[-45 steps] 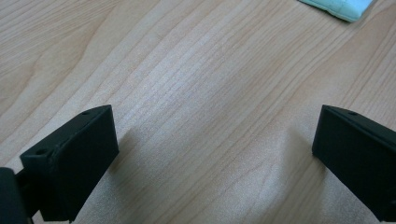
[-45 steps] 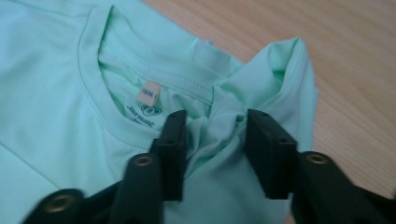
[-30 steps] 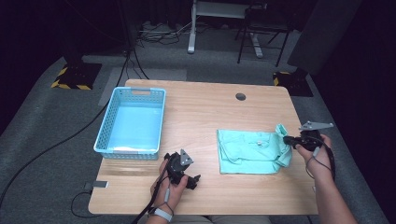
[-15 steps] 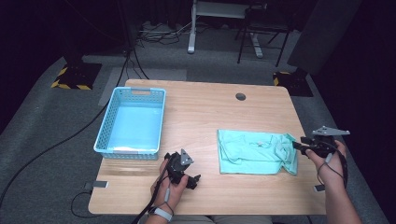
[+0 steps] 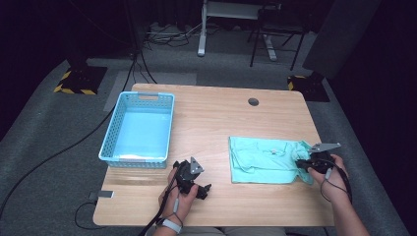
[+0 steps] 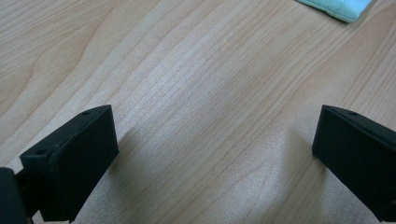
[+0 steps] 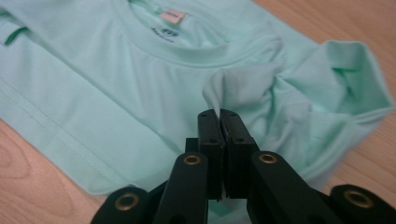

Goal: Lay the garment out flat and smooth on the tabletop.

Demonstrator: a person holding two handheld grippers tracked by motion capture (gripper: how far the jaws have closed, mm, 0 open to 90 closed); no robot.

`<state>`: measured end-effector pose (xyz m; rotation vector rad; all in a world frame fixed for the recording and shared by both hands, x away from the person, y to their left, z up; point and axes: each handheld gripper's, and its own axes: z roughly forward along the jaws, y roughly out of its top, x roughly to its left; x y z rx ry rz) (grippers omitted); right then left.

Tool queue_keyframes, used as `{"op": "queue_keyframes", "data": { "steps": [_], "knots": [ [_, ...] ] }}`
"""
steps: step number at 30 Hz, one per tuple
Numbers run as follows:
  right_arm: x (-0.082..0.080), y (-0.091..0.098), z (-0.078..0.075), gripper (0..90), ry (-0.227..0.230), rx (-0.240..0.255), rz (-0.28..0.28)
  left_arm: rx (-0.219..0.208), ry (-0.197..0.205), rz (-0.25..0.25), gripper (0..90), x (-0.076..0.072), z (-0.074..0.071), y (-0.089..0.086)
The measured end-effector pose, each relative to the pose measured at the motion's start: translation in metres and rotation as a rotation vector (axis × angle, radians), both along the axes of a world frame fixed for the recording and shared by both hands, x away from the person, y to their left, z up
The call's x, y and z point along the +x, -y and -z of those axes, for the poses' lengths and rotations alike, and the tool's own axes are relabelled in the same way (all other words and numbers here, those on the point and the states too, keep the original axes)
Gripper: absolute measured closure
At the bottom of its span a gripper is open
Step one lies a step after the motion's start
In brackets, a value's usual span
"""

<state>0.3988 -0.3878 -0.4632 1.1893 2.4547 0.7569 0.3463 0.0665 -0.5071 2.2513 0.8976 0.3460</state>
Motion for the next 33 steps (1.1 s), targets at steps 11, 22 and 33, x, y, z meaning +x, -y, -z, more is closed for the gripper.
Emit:
{"op": "queue_keyframes", "data": {
  "steps": [11, 22, 33],
  "knots": [
    [-0.021, 0.042, -0.038, 81.9, 0.073, 0.063, 0.128, 0.0, -0.001, 0.0, 0.2, 0.0, 0.0, 0.0],
    [-0.008, 0.044, -0.025, 45.0, 0.089, 0.119, 0.202, -0.002, -0.003, 0.001, 0.1, 0.0, 0.0, 0.0],
    [0.033, 0.044, 0.0, 82.5, 0.009, 0.116, 0.229, -0.001, -0.002, 0.001, 0.1, 0.0, 0.0, 0.0]
  ]
}}
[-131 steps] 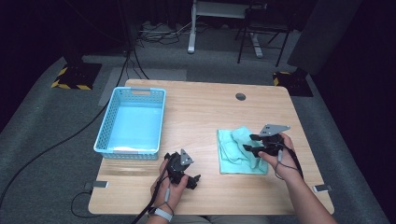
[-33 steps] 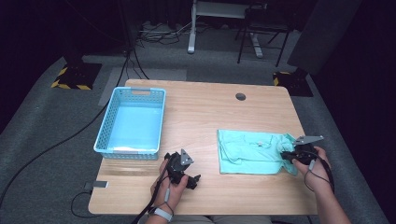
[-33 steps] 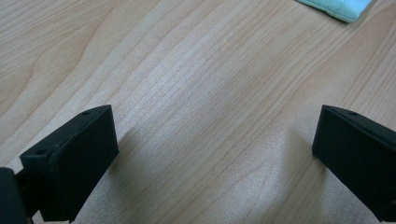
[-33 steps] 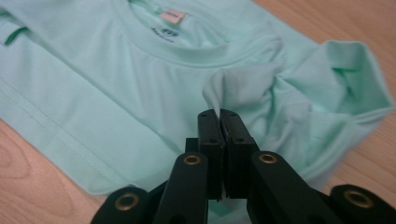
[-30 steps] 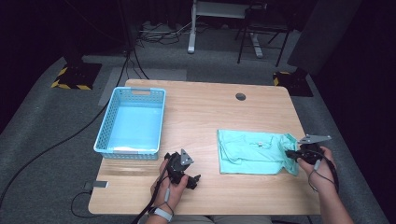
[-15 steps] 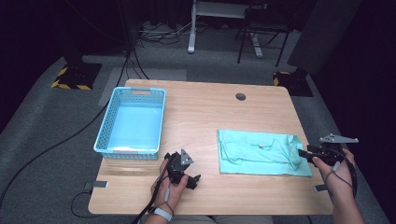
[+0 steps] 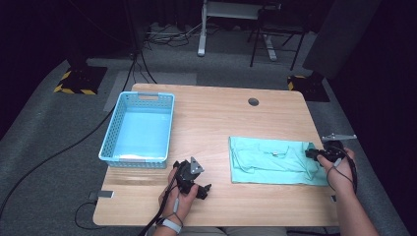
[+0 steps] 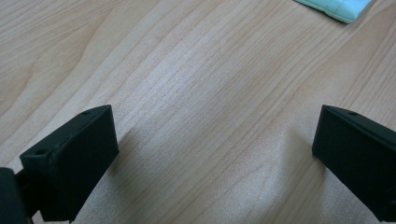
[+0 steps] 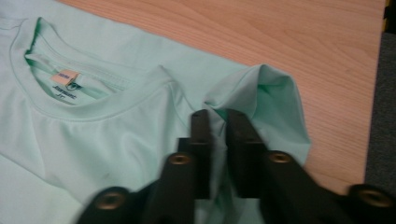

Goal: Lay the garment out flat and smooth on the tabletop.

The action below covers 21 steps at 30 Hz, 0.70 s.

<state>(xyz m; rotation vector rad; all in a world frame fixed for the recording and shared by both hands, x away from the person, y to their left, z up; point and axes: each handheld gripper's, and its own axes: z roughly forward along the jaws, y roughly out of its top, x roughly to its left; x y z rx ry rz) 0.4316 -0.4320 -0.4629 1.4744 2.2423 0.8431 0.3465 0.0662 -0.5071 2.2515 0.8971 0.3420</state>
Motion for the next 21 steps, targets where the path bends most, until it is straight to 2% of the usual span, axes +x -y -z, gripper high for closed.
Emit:
{"op": "queue_keyframes", "data": {
  "steps": [2, 6, 7, 8, 9, 10, 11, 13, 18, 21],
  "knots": [
    [0.001, 0.002, -0.005, 87.1, 0.003, -0.025, 0.003, 0.0, 0.0, 0.0, 0.2, 0.0, 0.0, 0.0],
    [-0.003, 0.008, -0.022, 87.1, 0.069, -0.03, 0.023, 0.0, 0.0, 0.0, 0.2, 0.0, 0.0, 0.0],
    [-0.003, 0.01, -0.024, 84.3, 0.08, -0.025, 0.034, 0.0, 0.0, 0.0, 0.1, 0.0, 0.0, 0.0],
    [-0.003, 0.012, -0.024, 73.0, 0.093, -0.026, 0.052, 0.0, 0.0, 0.0, 0.1, 0.0, 0.0, 0.0],
    [-0.001, 0.015, -0.021, 56.2, 0.099, -0.06, 0.078, -0.001, 0.0, -0.001, 0.2, 0.0, 0.0, 0.0],
    [0.001, 0.017, -0.018, 53.9, 0.067, -0.123, 0.093, 0.0, 0.001, -0.001, 0.2, 0.0, 0.0, 0.0],
    [0.001, 0.019, -0.016, 52.7, 0.05, -0.157, 0.103, -0.001, 0.0, -0.001, 0.2, 0.0, 0.0, 0.0],
    [-0.004, 0.022, -0.015, 51.3, 0.071, -0.136, 0.125, -0.001, 0.0, -0.001, 0.2, 0.0, 0.0, 0.0],
    [-0.012, 0.01, -0.017, 50.8, 0.111, -0.131, 0.062, 0.0, 0.003, -0.001, 0.2, 0.0, 0.0, 0.0],
    [-0.016, -0.008, -0.017, 50.5, 0.131, -0.111, -0.039, -0.001, 0.003, -0.002, 0.2, 0.0, 0.0, 0.0]
  ]
}}
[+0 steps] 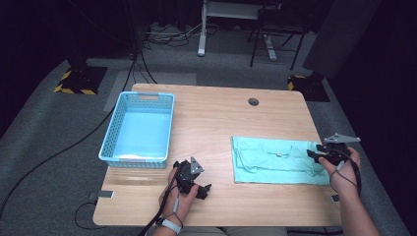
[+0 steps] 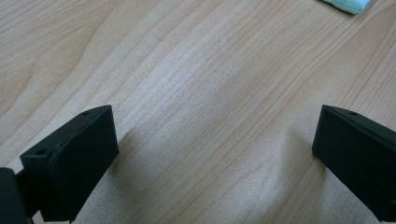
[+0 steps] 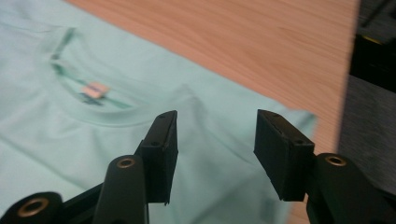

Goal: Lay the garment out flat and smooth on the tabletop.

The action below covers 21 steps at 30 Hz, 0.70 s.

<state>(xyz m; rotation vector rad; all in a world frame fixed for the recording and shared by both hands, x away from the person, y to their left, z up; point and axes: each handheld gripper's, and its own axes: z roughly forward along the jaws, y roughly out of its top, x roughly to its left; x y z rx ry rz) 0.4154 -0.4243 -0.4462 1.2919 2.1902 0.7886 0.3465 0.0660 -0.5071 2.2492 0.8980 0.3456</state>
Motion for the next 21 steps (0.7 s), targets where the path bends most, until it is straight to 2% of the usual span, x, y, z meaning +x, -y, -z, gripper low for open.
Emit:
{"op": "queue_keyframes", "data": {
  "steps": [2, 4, 6, 9, 11, 13, 15, 17, 21],
  "knots": [
    [0.0, -0.011, 0.004, 49.5, -0.012, 0.018, -0.063, 0.0, -0.001, -0.001, 0.2, 0.0, 0.0, 0.0],
    [0.002, -0.019, 0.009, 48.9, -0.03, 0.019, -0.09, 0.002, 0.0, -0.006, 0.1, 0.001, 0.0, 0.001],
    [0.005, -0.025, 0.016, 47.6, -0.052, 0.017, -0.109, 0.003, -0.004, -0.017, 0.1, 0.001, 0.0, 0.002],
    [0.007, -0.028, 0.025, 45.5, -0.078, 0.042, -0.129, 0.002, 0.001, -0.04, 0.3, 0.003, 0.0, 0.004],
    [0.009, -0.031, 0.032, 43.7, -0.104, 0.044, -0.146, 0.017, 0.017, -0.059, 0.5, 0.002, -0.002, 0.007],
    [0.01, -0.032, 0.039, 41.9, -0.135, 0.047, -0.159, 0.027, 0.043, -0.05, 7.5, -0.001, -0.006, 0.01],
    [0.008, -0.032, 0.041, 42.1, -0.115, 0.062, -0.158, 0.014, 0.063, -0.056, 10.6, -0.002, -0.014, 0.013],
    [0.005, -0.033, 0.042, 42.3, -0.105, 0.064, -0.171, -0.019, 0.08, -0.062, 14.4, -0.002, -0.023, 0.016],
    [-0.005, -0.043, 0.044, 42.3, -0.094, 0.069, -0.206, -0.046, 0.101, -0.067, 16.0, 0.0, -0.033, 0.024]
  ]
}}
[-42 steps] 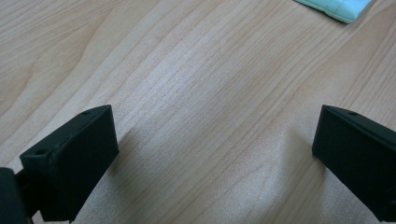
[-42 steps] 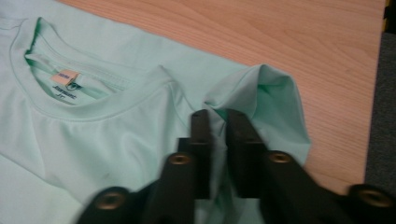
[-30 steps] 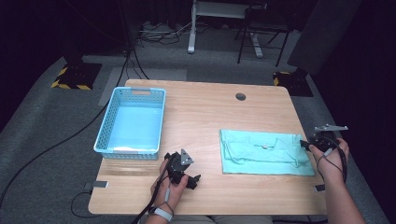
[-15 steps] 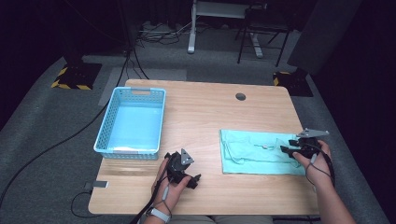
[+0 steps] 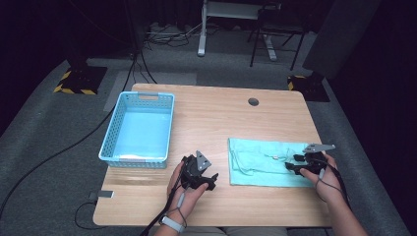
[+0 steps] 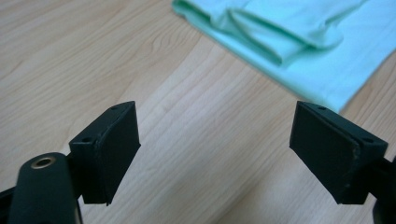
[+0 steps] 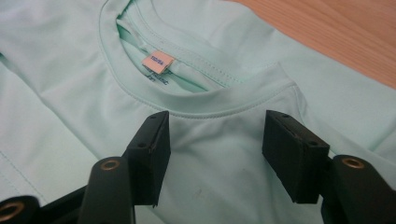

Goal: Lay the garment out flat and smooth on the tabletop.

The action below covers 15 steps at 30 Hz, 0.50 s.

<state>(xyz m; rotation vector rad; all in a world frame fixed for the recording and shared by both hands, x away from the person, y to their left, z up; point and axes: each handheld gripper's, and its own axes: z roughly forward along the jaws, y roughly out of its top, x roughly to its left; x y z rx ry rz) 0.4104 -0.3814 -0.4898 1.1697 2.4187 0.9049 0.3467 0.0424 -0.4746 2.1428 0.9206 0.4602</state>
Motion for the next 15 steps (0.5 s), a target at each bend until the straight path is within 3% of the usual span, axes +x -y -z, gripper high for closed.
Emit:
{"op": "queue_keyframes", "data": {
  "steps": [5, 12, 15],
  "knots": [
    [-0.013, -0.015, 0.001, 42.2, 0.005, 0.008, -0.024, -0.011, -0.009, 0.009, 19.2, 0.005, -0.001, 0.009],
    [-0.03, -0.029, 0.002, 42.0, 0.014, 0.02, -0.015, -0.006, -0.019, 0.042, 21.1, 0.012, -0.001, 0.021],
    [-0.035, -0.033, -0.002, 42.1, 0.007, -0.012, -0.03, -0.008, -0.006, 0.06, 23.2, 0.014, -0.001, 0.029]
  ]
}}
